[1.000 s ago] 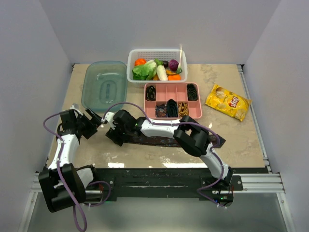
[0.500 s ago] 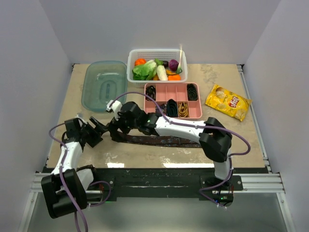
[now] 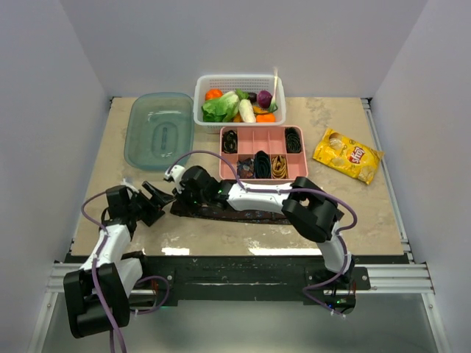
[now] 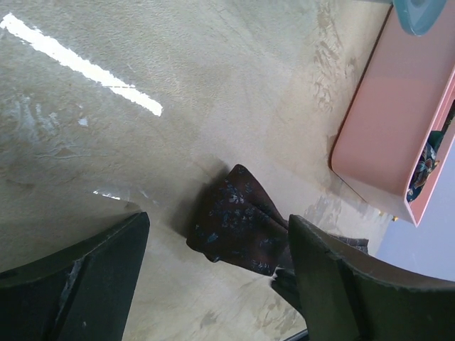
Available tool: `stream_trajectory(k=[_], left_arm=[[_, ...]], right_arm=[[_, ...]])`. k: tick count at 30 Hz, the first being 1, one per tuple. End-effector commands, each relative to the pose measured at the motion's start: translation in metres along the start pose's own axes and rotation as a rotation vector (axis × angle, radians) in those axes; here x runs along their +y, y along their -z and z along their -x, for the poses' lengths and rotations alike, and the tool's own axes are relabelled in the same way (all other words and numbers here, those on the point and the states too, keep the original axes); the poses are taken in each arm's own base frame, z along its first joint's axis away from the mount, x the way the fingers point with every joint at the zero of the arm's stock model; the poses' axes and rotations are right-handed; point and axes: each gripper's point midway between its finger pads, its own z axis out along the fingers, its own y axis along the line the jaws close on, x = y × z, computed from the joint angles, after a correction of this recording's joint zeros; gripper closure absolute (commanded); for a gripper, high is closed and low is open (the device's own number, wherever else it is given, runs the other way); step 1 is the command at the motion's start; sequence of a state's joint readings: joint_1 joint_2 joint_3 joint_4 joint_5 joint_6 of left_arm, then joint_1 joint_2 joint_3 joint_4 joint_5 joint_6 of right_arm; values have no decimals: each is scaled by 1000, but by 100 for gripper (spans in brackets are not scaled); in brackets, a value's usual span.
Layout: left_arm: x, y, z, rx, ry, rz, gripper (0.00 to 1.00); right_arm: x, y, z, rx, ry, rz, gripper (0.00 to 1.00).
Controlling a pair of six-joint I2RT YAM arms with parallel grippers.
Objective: Roll the ties
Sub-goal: Roll the tie at the center of the board.
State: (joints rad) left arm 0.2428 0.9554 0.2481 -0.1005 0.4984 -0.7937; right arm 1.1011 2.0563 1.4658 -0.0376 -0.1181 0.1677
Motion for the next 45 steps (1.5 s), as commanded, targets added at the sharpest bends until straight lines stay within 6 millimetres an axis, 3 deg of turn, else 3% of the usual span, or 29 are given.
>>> stream_trajectory(k=[1,9,19,30,45], left_arm=[[-1,-3,-3,-1,-9,-23,16],[-4,-8,-4,0,-43,-48,19],[-13,-20,-29,79,-98,-92,29],[1,-16,-31,38,-114,-51,43],[-14,-18,-30,19,-193,-171,44]], right_arm=[[-2,0,15,-43,-1,-22,100],[-15,-8,-9,21,2,-75,100],[-28,-7,-30,67,-16,-118,100],[-39,-12,-57,120,-58,-131,100],[-41,-19,-65,156,-135,-39,100]])
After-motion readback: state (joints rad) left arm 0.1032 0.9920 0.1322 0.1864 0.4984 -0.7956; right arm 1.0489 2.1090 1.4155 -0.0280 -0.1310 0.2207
